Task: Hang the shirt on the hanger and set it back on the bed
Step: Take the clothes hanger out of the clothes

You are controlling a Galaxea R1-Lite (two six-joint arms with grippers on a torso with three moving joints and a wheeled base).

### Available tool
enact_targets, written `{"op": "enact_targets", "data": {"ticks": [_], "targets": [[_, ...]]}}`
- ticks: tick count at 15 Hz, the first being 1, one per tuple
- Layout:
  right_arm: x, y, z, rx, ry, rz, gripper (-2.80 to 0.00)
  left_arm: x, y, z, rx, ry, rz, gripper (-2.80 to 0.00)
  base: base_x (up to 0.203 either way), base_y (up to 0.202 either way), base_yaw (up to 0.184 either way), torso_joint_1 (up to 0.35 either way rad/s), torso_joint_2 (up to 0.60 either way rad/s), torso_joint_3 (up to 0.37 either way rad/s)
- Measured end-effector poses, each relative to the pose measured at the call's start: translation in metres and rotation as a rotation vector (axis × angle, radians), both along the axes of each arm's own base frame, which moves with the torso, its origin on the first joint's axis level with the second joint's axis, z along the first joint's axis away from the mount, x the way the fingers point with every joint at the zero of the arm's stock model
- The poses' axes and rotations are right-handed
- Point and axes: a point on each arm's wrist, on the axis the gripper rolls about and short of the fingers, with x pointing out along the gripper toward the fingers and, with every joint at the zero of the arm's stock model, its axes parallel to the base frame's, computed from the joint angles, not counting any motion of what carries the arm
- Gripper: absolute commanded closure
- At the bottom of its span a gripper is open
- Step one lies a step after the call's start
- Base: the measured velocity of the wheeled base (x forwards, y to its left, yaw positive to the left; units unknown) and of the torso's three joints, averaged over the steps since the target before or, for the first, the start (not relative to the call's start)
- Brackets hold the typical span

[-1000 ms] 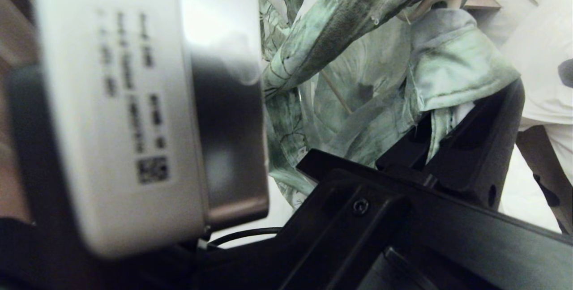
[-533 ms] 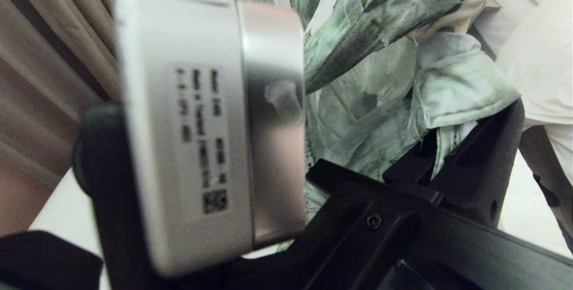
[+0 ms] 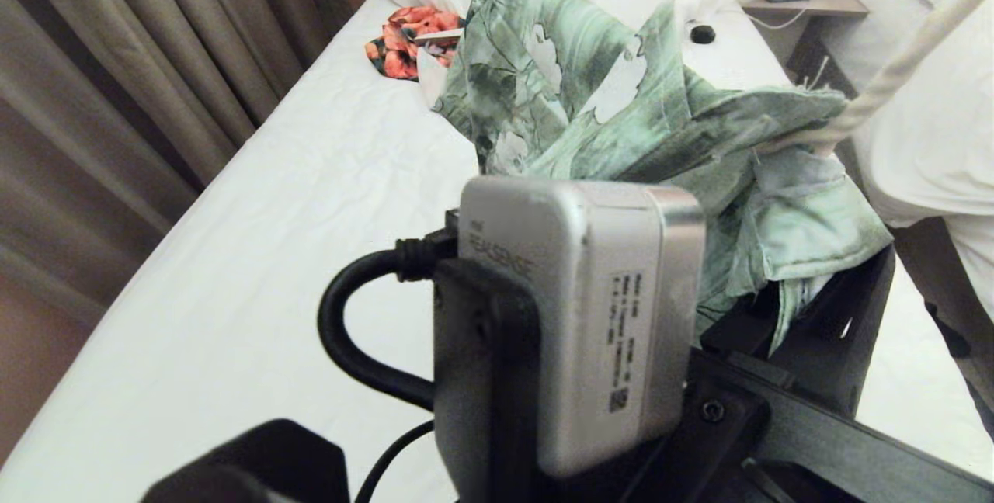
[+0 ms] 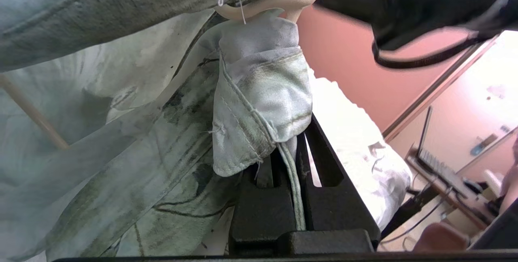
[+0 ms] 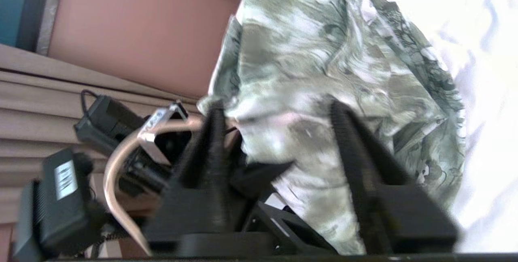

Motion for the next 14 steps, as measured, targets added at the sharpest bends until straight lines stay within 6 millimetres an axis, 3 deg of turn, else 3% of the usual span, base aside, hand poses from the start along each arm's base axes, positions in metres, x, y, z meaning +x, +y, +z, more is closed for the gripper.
{"op": "enact_targets", "data": {"ticks": [6, 7, 14], "targets": [[0.009, 0.009, -0.011, -0.095, 0.115, 0.009, 0.00, 0.002, -0.009, -0.013, 0.038, 0.006, 0.001, 0.00, 0.000, 0.000, 0.000, 0.000, 0.00, 0.000], [0.007, 0.007, -0.013, -0.124, 0.144, 0.014, -2.80, 0.002, -0.010, -0.014, 0.043, 0.006, 0.002, 0.00, 0.000, 0.000, 0.000, 0.000, 0.00, 0.000], [-0.005, -0.004, -0.014, -0.237, 0.051, 0.105, -2.80, 0.003, -0.015, -0.020, 0.061, 0.010, 0.003, 0.00, 0.000, 0.000, 0.000, 0.000, 0.00, 0.000]]}}
